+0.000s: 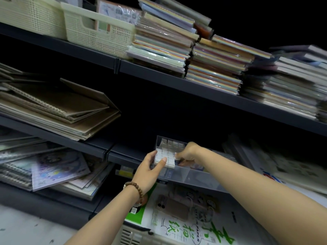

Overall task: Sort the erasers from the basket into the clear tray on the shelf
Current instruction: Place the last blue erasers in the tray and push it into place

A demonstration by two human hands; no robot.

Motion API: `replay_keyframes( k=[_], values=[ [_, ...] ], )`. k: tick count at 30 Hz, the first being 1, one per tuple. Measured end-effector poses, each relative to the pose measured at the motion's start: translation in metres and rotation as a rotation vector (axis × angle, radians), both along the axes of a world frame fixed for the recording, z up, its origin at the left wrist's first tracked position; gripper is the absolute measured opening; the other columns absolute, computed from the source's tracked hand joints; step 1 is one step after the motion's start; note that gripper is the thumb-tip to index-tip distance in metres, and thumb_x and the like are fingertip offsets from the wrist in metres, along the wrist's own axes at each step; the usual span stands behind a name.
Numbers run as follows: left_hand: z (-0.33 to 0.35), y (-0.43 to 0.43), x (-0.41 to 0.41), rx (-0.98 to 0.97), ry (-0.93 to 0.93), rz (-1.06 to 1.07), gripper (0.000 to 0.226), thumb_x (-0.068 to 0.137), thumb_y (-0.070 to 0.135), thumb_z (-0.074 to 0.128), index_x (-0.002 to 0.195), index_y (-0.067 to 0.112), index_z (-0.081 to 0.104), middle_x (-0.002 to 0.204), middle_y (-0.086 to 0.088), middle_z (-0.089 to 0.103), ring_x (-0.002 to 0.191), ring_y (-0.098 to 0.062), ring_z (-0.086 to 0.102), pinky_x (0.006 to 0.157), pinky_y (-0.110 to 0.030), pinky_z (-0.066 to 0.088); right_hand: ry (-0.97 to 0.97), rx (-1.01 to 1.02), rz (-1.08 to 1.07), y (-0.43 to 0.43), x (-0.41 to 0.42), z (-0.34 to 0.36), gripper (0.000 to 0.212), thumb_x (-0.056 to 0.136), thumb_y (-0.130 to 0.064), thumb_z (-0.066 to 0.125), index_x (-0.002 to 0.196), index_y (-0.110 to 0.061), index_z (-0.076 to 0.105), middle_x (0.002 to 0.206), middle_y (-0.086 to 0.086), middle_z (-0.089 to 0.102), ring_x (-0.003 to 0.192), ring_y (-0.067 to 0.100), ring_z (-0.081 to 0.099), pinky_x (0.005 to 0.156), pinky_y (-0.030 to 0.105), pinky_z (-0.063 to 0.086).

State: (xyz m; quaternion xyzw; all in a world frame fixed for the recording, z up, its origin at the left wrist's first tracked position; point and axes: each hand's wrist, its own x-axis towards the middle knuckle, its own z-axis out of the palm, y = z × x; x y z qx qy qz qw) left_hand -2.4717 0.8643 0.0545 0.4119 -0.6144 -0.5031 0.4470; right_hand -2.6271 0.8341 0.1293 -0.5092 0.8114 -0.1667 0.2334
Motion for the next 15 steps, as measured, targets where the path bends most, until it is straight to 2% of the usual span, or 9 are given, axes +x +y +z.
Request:
replay_keyframes(
  k=[3,5,8,10,12,15],
  values=[
    [0.001,-0.001,0.001,0.005,0.008,-0.007,0.057,0.090,0.042,0.051,0.141,0.024,0.033,0.146,0.004,0.036,0.135,-0.010,0.033,0.105,-0.022,0.030,-0.069,0.025,0.006,-0.002,0.001,0.000,0.023,0.091,-0.018,0.061,0.100,0.003,0.059,0.101,0.018,0.070,0.073,0.021,0.067,0.085,0.038,0.056],
    [0.001,-0.002,0.002,0.010,0.018,-0.007,0.055,0.091,0.040,0.052,0.140,0.024,0.035,0.145,0.003,0.038,0.133,-0.010,0.035,0.109,-0.026,0.031,-0.161,0.045,-0.007,-0.002,0.000,0.004,0.022,0.092,-0.016,0.059,0.100,0.004,0.059,0.095,0.016,0.069,0.064,0.017,0.067,0.076,0.031,0.059],
    [0.001,-0.002,0.002,0.009,0.018,-0.003,0.053,0.091,0.040,0.051,0.139,0.024,0.037,0.144,0.003,0.040,0.132,-0.010,0.037,0.110,-0.029,0.032,-0.241,0.083,-0.025,-0.001,-0.001,0.011,0.026,0.094,-0.016,0.055,0.108,0.006,0.056,0.078,0.010,0.063,0.041,0.008,0.061,0.051,0.018,0.056],
    [0.001,-0.003,0.003,0.009,0.023,-0.006,0.053,0.091,0.040,0.052,0.139,0.024,0.037,0.144,0.003,0.040,0.132,-0.010,0.037,0.110,-0.029,0.031,-0.237,0.079,-0.026,-0.001,-0.001,0.014,0.024,0.094,-0.015,0.056,0.106,0.005,0.057,0.073,0.009,0.061,0.045,0.009,0.062,0.053,0.018,0.054],
    [0.001,-0.002,0.004,0.009,0.026,-0.015,0.053,0.091,0.040,0.051,0.139,0.024,0.037,0.144,0.004,0.040,0.132,-0.010,0.037,0.110,-0.029,0.031,-0.227,0.056,-0.017,0.001,-0.002,0.015,0.023,0.092,-0.013,0.059,0.105,0.005,0.058,0.080,0.011,0.065,0.057,0.013,0.062,0.059,0.020,0.055],
    [0.001,0.000,0.006,-0.017,0.010,-0.019,0.054,0.091,0.040,0.051,0.140,0.023,0.035,0.145,0.004,0.038,0.133,-0.010,0.035,0.110,-0.027,0.031,-0.237,0.024,0.038,0.009,-0.007,0.017,0.035,0.092,-0.015,0.059,0.114,0.012,0.054,0.110,0.022,0.065,0.073,0.019,0.066,0.054,0.017,0.054]
  ],
)
